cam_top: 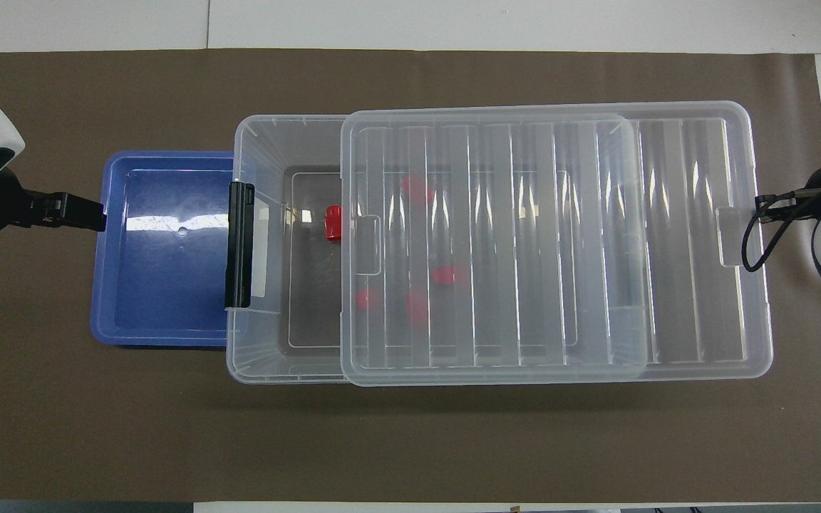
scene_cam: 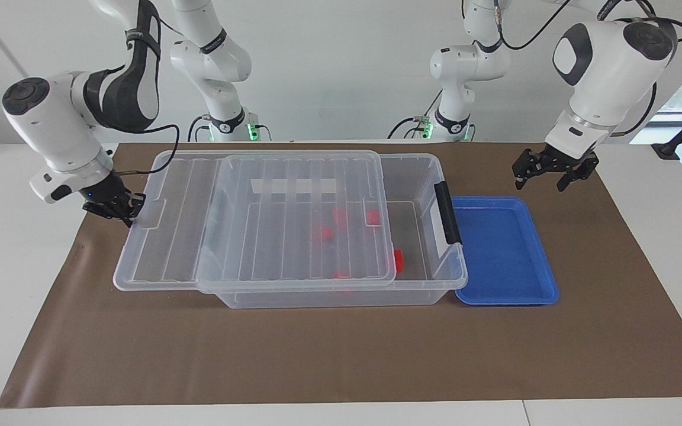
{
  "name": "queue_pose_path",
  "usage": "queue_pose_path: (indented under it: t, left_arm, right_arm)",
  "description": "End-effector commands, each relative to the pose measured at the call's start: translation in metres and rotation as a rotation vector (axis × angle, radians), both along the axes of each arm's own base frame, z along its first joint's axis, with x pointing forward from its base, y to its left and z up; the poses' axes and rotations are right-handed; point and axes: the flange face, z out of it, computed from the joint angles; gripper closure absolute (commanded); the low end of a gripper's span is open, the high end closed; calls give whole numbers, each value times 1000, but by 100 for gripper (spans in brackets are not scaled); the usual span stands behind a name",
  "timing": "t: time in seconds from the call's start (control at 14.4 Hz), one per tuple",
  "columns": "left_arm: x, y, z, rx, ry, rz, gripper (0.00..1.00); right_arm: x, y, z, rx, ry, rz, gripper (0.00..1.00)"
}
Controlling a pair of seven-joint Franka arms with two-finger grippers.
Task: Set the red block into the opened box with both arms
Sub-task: 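Push the clear lid closed over the box with the right gripper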
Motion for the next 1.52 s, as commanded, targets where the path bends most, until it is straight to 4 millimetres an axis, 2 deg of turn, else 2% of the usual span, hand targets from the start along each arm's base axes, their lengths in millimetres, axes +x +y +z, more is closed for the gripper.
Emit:
queue_pose_path:
  t: [0.0, 0.28, 0.42, 0.49, 0.62, 0.69, 0.97, 1.25, 1.46]
  left_arm:
    - [-3, 2, 25, -19, 12, -14, 0]
    - [-7, -1, 50, -19, 31, -20, 0]
    - [-11, -5, 51, -18, 46, -28, 0]
    - [-15, -6, 50, -18, 64, -31, 0]
    - [-18, -4, 44, -17, 69, -26, 0]
    - [-17, -3, 45, -17, 53, -24, 0]
    - [-17, 1, 45, -67, 52, -10, 0]
    - [-16, -1, 45, -61, 58, -14, 0]
    - [-16, -4, 53, -7, 67, -29, 0]
  right_arm:
    - [-4, 23, 2, 11, 11, -47, 100]
    - [-2, 58, 4, 11, 10, -82, 100]
    - [-1, 67, 3, 11, 8, -102, 100]
    - [-1, 82, 3, 11, 10, -96, 100]
    - [-1, 94, 3, 12, 12, -129, 100]
    - [-2, 106, 3, 12, 12, -124, 100]
    - [-2, 121, 4, 13, 10, -139, 100]
    - [-2, 121, 4, 12, 14, -151, 100]
    - [-2, 123, 4, 13, 14, -148, 100]
